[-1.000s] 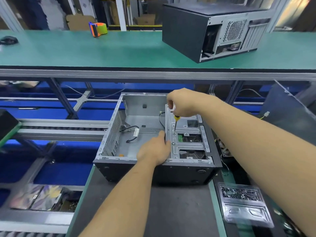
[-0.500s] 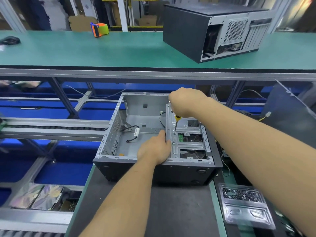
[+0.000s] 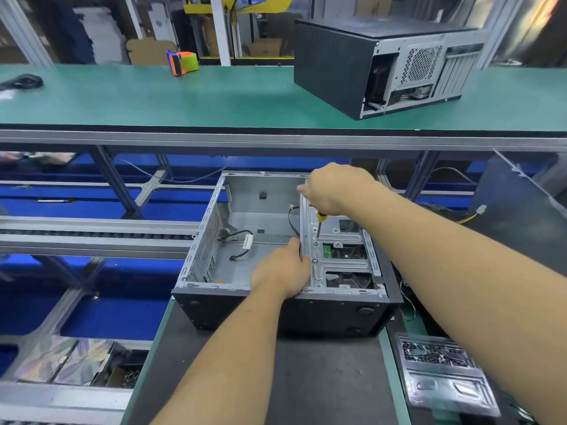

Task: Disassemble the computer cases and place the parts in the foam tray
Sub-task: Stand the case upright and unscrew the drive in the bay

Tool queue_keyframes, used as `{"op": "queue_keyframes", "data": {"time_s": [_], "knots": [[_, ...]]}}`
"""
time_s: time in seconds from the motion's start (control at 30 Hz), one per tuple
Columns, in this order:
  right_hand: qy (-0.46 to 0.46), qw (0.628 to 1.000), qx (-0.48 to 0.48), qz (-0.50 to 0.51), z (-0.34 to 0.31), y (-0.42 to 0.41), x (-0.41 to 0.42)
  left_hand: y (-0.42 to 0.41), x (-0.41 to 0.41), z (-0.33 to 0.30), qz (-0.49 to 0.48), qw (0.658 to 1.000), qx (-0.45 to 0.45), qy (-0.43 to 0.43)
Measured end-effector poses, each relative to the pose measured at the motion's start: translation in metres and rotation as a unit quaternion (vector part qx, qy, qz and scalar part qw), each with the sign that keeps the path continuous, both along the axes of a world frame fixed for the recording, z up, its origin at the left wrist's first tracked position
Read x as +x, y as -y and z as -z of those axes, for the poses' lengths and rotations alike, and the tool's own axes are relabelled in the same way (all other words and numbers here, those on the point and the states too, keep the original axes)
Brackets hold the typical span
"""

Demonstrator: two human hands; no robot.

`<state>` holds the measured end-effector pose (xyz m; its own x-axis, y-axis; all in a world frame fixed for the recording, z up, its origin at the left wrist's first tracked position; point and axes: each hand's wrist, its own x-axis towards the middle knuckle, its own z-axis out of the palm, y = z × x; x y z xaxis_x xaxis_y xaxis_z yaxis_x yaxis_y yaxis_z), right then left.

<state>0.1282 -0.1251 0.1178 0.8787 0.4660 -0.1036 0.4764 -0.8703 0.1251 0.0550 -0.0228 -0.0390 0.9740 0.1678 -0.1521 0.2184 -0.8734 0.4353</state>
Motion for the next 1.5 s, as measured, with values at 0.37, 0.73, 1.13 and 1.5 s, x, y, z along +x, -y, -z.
{"op": "queue_keyframes", "data": {"time_s": [0.37,0.73,1.13,1.5], "knots": [[-0.065,0.991,0.083,-0.079,-0.003,0.013,0.005,0.001,0.0,-0.002,0.002,1.0,0.002,-0.003],[0.03,0.999,0.009,0.018,0.003,0.013,0.004,0.001,0.0,-0.001,-0.001,1.0,0.001,-0.001],[-0.075,0.994,0.068,-0.04,0.002,0.01,-0.001,0.001,-0.001,-0.003,-0.002,1.0,0.001,-0.001],[-0.042,0.996,0.062,-0.052,-0.002,0.012,0.001,0.001,-0.002,-0.003,-0.001,1.0,0.006,-0.005]]}}
